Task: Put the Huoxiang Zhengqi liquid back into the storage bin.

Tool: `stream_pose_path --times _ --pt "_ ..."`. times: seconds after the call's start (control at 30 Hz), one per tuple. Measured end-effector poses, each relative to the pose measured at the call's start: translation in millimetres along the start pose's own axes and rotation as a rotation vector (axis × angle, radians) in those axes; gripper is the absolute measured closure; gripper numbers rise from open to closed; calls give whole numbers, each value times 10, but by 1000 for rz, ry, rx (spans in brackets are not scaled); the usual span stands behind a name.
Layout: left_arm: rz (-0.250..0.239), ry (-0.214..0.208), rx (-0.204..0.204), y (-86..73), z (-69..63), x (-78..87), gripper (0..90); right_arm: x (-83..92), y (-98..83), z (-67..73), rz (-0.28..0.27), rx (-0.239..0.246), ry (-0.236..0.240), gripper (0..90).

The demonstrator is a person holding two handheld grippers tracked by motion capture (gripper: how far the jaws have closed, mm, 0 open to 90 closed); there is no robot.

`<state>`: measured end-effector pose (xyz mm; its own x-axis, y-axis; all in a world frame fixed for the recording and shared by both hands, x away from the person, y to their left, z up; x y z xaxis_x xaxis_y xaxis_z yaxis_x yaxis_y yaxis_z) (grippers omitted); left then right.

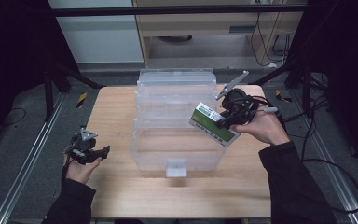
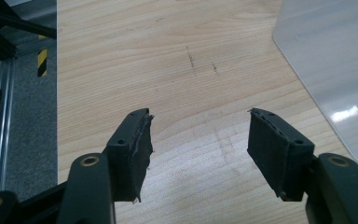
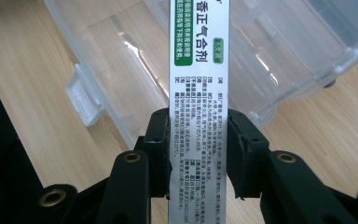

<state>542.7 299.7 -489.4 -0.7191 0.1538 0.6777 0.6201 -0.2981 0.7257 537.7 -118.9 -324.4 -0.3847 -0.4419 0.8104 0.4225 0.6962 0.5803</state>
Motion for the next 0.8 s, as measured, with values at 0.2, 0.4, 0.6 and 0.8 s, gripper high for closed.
stream_pose_path --times 0.2,0.4,0.6,0.8 --pt "4 1 0 -9 4 -14 388 -84 112 65 -15 81 30 643" --pt "4 1 1 -11 9 -15 388 -205 161 118 6 139 71 643" --pt "8 1 1 -18 13 -24 388 -322 177 153 38 187 99 643" --pt "12 1 2 -26 17 -31 388 -388 173 191 70 265 134 642"
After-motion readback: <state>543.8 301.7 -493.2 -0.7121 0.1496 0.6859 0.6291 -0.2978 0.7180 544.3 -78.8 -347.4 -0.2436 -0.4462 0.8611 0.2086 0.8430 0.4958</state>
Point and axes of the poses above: each handheld gripper's, and its own axes: x roughly backward along the jaws, y roughly out of its top, z roughly to its left, the point moved 8 cm from there along -x, roughly forward along the jaws, and after that the axes turned 3 degrees about -z, right-handed, at the moved point
